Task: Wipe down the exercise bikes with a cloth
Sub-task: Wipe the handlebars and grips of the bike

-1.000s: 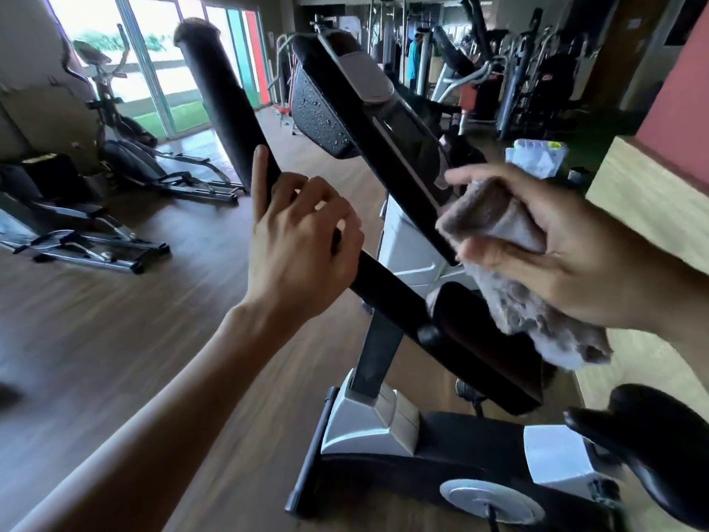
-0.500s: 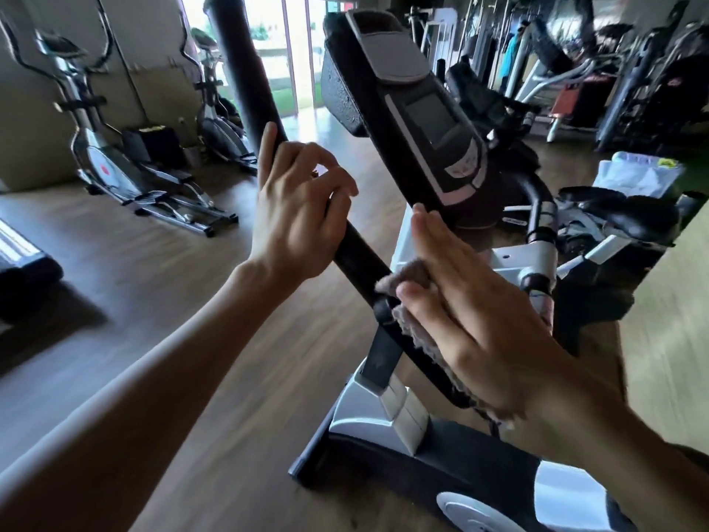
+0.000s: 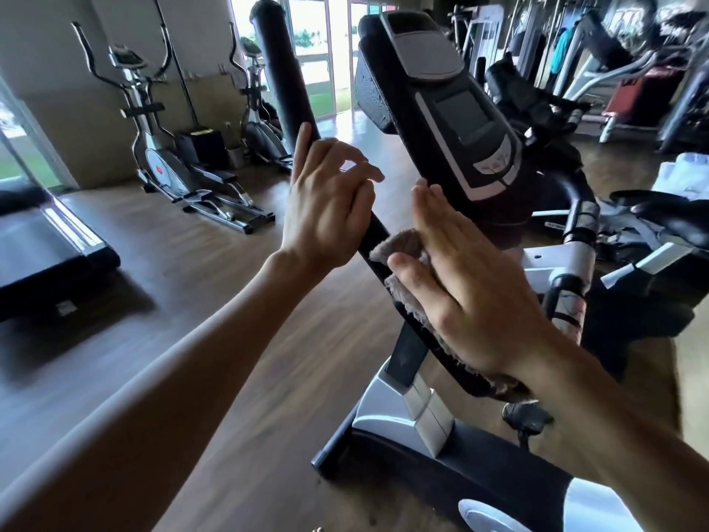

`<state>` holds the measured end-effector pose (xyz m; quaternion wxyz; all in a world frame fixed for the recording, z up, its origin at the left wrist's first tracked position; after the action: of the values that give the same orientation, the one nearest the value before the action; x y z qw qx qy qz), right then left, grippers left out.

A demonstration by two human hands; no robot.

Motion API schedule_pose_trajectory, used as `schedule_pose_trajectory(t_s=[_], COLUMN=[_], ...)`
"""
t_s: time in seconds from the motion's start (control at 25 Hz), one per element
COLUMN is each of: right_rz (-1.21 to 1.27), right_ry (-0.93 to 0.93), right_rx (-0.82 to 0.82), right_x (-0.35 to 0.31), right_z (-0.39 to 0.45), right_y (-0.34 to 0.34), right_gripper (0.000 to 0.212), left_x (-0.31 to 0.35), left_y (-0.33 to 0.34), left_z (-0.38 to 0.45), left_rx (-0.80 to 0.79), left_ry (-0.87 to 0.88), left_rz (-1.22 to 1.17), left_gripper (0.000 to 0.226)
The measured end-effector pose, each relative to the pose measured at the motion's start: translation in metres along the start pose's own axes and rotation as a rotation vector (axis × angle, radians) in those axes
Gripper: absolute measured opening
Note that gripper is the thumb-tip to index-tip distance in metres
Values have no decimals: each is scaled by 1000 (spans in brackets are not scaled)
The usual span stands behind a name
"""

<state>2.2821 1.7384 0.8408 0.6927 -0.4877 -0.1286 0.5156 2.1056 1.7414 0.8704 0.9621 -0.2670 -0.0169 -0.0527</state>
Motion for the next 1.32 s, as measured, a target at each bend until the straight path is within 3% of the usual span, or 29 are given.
schedule_pose_trajectory(t_s=[0.28, 0.52, 0.72, 0.96, 1.2, 1.32], right_rz=[47, -12, -10, -151, -157, -163], right_ry=[-122, -29, -159, 80, -25, 33], right_rx=[41, 26, 23, 136, 168, 112], right_x=[7, -5, 2, -19, -12, -14], right_z=[-47, 7, -51, 6, -59, -26], right_y=[-4, 2, -4, 6, 4, 7], right_gripper=[71, 79, 73, 77, 75, 79], left_x=[0, 4, 4, 4, 5, 7], left_y=[-1, 0, 0, 1, -2, -1], left_z=[-2, -5, -6, -6, -10, -9], left_rx=[25, 31, 40, 56, 45, 41], left_ry=[-37, -46, -57, -74, -75, -96], left_rz=[-50, -42, -58, -55, -70, -77], left_gripper=[36, 34, 33, 34, 32, 32])
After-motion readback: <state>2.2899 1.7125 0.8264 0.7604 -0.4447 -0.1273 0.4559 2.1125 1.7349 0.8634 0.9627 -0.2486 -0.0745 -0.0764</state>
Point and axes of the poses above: each hand's wrist, its own z-axis towards the middle knuckle, its own y-axis out of the palm, x = y × z, the point moved 6 cm from there along z, towards the middle knuckle
